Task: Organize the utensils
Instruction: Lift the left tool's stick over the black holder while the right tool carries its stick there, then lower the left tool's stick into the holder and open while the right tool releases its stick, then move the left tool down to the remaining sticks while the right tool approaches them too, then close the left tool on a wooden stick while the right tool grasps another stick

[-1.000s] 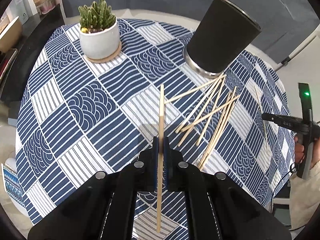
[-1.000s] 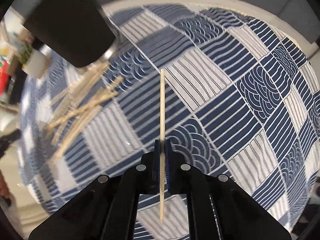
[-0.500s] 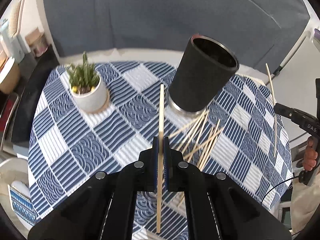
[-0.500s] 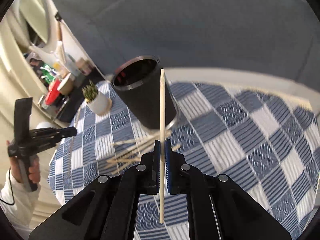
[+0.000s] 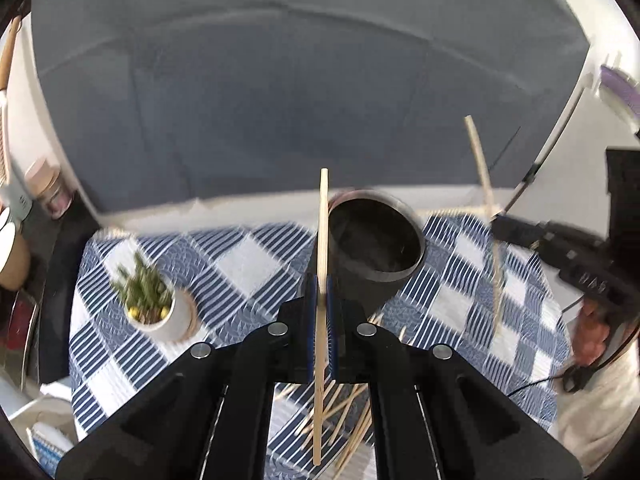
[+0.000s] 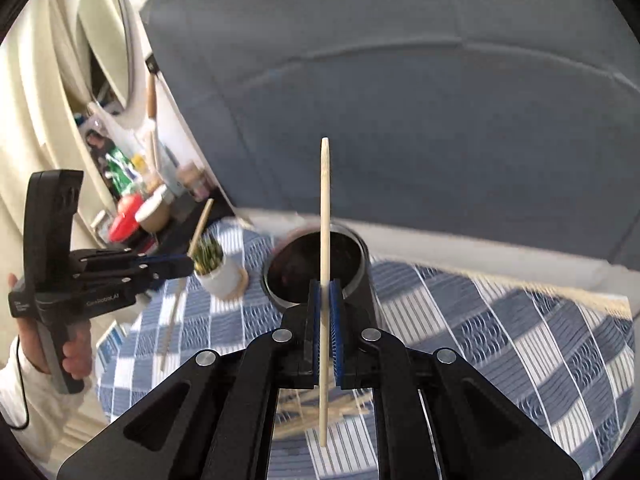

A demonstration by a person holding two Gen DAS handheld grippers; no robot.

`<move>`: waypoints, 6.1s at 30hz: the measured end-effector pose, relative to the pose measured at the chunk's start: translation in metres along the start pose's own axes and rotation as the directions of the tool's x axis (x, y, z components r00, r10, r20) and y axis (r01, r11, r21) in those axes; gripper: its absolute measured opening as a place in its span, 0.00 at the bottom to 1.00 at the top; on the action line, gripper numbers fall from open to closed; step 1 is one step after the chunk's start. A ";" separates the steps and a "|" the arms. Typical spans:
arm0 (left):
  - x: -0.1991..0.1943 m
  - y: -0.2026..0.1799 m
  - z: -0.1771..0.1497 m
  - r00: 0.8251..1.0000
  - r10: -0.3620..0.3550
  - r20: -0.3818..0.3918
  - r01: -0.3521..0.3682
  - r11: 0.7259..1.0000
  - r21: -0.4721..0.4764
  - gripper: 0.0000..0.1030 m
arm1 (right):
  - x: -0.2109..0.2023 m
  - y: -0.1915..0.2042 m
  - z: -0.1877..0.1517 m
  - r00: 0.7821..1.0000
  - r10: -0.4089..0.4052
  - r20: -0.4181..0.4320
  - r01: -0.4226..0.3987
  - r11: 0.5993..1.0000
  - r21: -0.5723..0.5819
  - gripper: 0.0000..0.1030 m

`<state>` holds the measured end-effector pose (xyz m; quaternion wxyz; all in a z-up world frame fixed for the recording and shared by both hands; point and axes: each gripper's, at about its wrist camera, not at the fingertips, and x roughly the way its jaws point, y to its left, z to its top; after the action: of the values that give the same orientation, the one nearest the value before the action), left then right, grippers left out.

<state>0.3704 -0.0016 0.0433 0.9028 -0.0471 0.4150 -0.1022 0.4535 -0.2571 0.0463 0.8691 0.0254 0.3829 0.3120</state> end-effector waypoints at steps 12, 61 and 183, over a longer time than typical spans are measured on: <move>-0.008 -0.008 0.052 0.953 -0.131 0.272 0.150 0.987 -0.051 0.05 | 0.001 0.001 0.034 0.962 0.140 0.234 -0.140 0.990 -0.016 0.05; 0.083 -0.014 0.021 0.993 -0.111 0.038 0.108 0.992 0.071 0.05 | 0.106 0.018 0.000 0.984 -0.039 -0.174 0.019 0.993 -0.114 0.05; 0.118 0.047 -0.152 0.812 -0.083 -0.577 0.344 0.868 0.359 0.05 | 0.022 -0.011 -0.218 0.738 -0.295 -0.607 0.651 0.547 0.526 0.04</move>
<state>0.3368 0.0176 -0.1509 0.7153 0.1449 0.6106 -0.3076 0.3215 -0.2963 -0.1248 0.7263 0.1783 0.6530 -0.1195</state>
